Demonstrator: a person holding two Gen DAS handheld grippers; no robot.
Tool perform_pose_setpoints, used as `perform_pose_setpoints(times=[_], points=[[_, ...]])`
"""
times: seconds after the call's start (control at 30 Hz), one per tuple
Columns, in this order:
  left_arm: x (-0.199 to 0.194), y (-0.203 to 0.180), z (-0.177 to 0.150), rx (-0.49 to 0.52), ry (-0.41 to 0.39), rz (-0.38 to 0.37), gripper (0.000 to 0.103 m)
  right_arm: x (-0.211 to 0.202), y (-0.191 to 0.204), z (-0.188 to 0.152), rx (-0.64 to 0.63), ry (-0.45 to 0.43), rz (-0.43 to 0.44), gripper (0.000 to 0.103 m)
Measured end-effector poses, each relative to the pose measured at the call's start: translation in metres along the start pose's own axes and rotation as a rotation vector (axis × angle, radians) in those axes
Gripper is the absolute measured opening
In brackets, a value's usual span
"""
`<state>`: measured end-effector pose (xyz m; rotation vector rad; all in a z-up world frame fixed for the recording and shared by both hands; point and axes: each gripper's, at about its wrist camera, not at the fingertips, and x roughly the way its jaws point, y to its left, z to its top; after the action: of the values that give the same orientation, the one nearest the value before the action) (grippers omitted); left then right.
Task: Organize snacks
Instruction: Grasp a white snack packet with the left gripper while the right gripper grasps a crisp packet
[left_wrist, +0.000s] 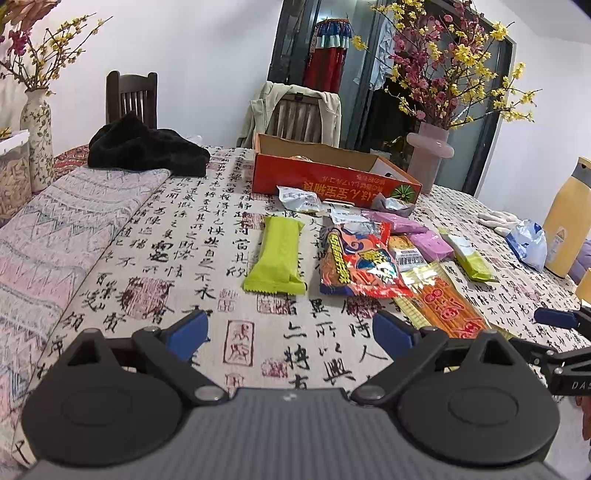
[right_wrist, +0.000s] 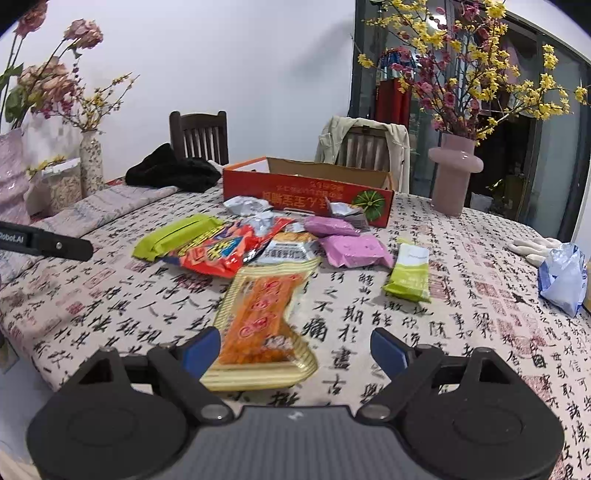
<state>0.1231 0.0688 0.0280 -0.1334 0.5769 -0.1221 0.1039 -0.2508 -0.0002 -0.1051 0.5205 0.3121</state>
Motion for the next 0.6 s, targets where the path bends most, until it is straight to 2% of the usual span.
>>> perform_pose_setpoints(times=[0.17, 0.33, 0.43, 0.53, 0.6], points=[[0.014, 0.005, 0.010, -0.005, 0.001, 0.004, 0.098, 0.013, -0.011, 0.016, -0.002, 0.003, 0.016, 0.086], [0.034, 0.012, 0.023, -0.012, 0.003, 0.007, 0.098, 0.034, -0.022, 0.050, -0.037, 0.002, 0.026, 0.079], [0.047, 0.016, 0.031, -0.009, 0.001, 0.004, 0.098, 0.060, -0.026, 0.074, -0.054, 0.021, 0.052, 0.077], [0.060, 0.018, 0.042, 0.003, -0.004, -0.001, 0.098, 0.102, -0.023, 0.092, -0.080, 0.079, 0.057, 0.077], [0.067, 0.019, 0.049, 0.015, -0.006, -0.006, 0.098, 0.131, -0.016, 0.100, -0.101, 0.112, 0.078, 0.069]])
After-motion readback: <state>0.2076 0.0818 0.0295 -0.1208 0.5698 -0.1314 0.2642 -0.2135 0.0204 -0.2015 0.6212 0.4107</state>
